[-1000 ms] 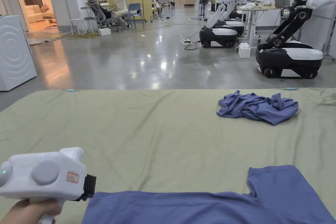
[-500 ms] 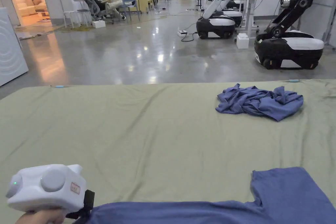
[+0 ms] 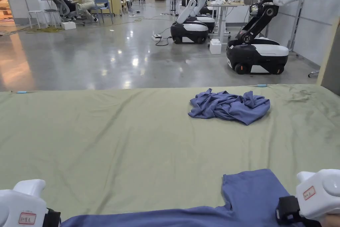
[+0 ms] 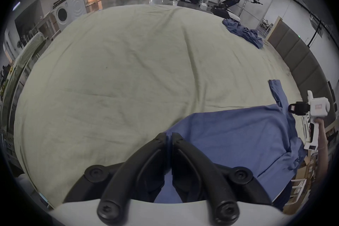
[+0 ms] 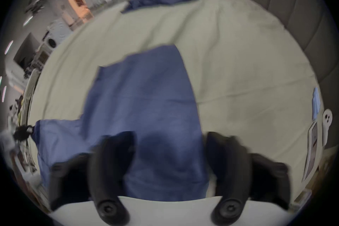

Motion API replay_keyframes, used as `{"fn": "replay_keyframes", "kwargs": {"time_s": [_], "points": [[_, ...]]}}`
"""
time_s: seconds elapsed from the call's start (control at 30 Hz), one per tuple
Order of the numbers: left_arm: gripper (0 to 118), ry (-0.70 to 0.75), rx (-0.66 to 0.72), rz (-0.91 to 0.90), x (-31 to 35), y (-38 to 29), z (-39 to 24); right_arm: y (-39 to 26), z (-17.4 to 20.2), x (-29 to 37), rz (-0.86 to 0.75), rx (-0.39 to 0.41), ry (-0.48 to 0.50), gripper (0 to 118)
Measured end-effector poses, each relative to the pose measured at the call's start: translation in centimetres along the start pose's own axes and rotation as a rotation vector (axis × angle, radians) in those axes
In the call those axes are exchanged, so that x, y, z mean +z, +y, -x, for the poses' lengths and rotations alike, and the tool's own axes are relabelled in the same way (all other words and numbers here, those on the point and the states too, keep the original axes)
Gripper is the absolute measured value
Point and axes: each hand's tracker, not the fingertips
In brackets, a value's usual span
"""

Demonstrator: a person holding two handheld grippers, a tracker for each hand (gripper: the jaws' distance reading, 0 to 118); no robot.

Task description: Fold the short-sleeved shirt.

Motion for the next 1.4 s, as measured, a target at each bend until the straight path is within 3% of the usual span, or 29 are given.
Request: {"fn": "replay_keyframes", "kwargs": {"time_s": [0.03,0.07,0.1,0.17,0.33,0.43,0.53,0.63,0.8,1.0,1.07,1.1,1.13,1.17,1.2,1.23,1.3,1.4], "points": [[5,-0.002,-0.003,0.004,0.0,0.0,0.0,-0.3,0.0,0.0,-0.017,0.019,-0.020,52],[5,-0.005,-0.002,0.008,0.0,-0.1,0.0,-0.3,0.1,1.0,-0.039,0.039,0.009,36],[5,-0.008,0.000,0.009,0.0,-0.1,0.0,-0.3,0.3,2.0,-0.050,0.062,0.038,3],[5,-0.010,-0.004,0.006,0.4,-0.3,-0.2,-0.7,0.4,3.5,-0.054,0.032,0.159,3],[5,-0.009,0.001,-0.073,4.6,-0.9,0.4,-2.3,1.4,9.3,-0.159,0.146,0.147,3],[5,-0.011,-0.008,-0.107,8.6,-2.3,1.3,-4.6,1.4,14.5,-0.224,0.156,0.191,3],[5,-0.015,-0.009,-0.124,12.3,-4.7,2.3,-7.8,0.4,18.7,-0.296,0.204,0.148,3],[5,-0.018,-0.003,-0.117,14.7,-8.2,2.8,-12.2,-0.7,21.1,-0.296,0.201,0.161,3],[5,-0.010,-0.033,-0.056,15.1,-15.2,3.4,-20.3,-1.7,21.6,-0.259,0.234,0.125,3],[6,0.032,-0.092,0.022,12.1,-21.2,2.9,-26.8,-2.3,16.6,-0.160,0.242,0.055,3],[20,0.055,-0.135,0.019,11.9,-22.4,2.3,-28.5,-1.9,15.5,-0.161,0.295,0.009,3],[49,0.082,-0.144,0.006,12.1,-22.7,2.2,-28.7,-2.2,15.3,-0.184,0.307,0.000,9],[83,0.118,-0.154,-0.009,12.6,-22.9,2.1,-29.0,-2.0,15.6,-0.221,0.301,-0.007,29],[106,0.125,-0.158,-0.030,12.9,-23.0,2.5,-29.2,-1.8,16.2,-0.250,0.291,-0.017,57],[111,0.123,-0.148,-0.061,13.4,-23.2,3.0,-29.2,-1.7,16.8,-0.286,0.285,-0.058,96],[111,0.112,-0.117,-0.117,14.6,-23.0,3.3,-29.0,-2.3,17.4,-0.346,0.277,-0.082,111],[111,0.088,-0.031,-0.225,16.8,-22.2,4.0,-28.9,-2.0,19.8,-0.476,0.253,-0.077,113],[111,0.028,0.110,-0.400,20.0,-21.3,5.0,-29.1,-1.2,24.1,-0.736,0.199,0.016,113]]}}
